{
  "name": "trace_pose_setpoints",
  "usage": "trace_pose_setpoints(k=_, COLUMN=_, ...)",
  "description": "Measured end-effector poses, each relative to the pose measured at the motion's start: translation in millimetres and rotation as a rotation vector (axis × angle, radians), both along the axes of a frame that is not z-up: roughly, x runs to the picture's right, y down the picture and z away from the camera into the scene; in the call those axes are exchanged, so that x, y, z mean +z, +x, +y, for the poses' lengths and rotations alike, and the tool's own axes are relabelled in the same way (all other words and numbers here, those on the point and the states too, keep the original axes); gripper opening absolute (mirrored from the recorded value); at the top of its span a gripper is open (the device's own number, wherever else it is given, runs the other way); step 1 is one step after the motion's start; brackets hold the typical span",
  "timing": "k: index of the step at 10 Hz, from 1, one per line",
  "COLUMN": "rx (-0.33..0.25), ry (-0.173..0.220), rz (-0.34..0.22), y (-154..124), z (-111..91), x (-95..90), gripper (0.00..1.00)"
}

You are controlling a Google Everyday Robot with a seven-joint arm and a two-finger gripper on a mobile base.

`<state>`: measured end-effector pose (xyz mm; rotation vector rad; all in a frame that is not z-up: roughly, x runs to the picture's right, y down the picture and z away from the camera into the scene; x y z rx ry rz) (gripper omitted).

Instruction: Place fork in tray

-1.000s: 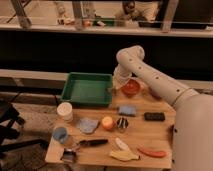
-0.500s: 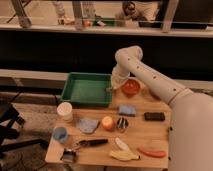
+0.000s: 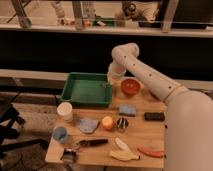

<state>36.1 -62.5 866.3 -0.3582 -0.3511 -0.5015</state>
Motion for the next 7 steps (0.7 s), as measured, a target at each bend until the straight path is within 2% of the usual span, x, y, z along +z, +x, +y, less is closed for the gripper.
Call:
trace_pose_setpoints(k=4, rx=-0.005, ry=0.028, rz=-0.072, y=-33, z=-14, x=1.9, gripper=0.00)
trace_pose_setpoints(k=7, rx=-0.032, ry=0.028, rz=-0.126, y=-64, z=-7, x=1.9, gripper=0.00)
